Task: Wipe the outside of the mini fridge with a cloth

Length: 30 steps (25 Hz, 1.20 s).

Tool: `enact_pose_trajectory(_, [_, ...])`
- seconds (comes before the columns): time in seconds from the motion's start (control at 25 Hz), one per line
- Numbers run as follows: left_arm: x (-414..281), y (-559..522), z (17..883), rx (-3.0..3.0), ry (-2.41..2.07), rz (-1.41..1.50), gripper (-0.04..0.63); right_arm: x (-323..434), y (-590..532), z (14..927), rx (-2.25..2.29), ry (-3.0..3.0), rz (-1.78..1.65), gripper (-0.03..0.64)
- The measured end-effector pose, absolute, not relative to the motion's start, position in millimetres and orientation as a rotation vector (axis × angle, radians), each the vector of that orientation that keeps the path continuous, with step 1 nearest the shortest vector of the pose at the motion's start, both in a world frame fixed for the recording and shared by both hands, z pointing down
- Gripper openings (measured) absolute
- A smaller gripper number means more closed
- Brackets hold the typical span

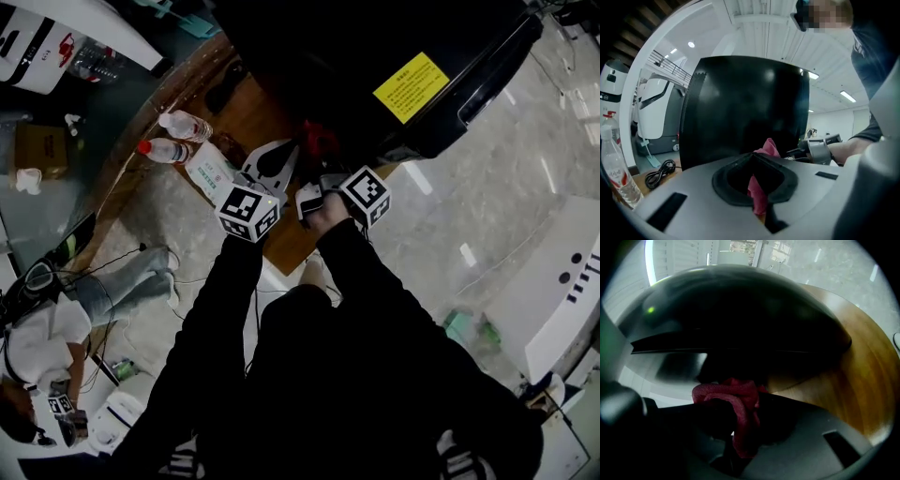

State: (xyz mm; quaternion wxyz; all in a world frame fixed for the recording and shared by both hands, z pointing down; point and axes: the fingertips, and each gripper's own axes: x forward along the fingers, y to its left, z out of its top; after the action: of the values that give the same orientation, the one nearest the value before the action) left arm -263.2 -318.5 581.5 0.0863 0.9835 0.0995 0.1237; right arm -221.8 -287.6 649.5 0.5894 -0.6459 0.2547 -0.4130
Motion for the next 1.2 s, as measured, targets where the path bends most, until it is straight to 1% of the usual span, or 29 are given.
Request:
enact_pose_trajectory(0.32, [-263,-317,662,2.86,0.313,0.552,0.005,-221,-278,747,-1.606,0.434,-1.069,0.087])
enact_pose_trajectory(0.68, [-266,-323,676,2.802,0.32,0.557,0.005,-224,-266,798,-1.686,0.323,-1.112,0.087])
enact_pose_trajectory(0.92, [-278,-338,664,2.803,0.286,0.506,0.005,-233,-273,779,-1.802,0.472,-1.123,0.087])
enact_pose_trajectory(1.08, [-294,-347,644,2.805,0.262,0.473,0.005,-263,-291,733,-1.93,0.788,-1.111,0.089])
enact_pose_trajectory(1.2, [-307,-349,618,2.808,0.252,0.447,0.005,-275,-283,689,-2.011,0.986,-1.029,0.089])
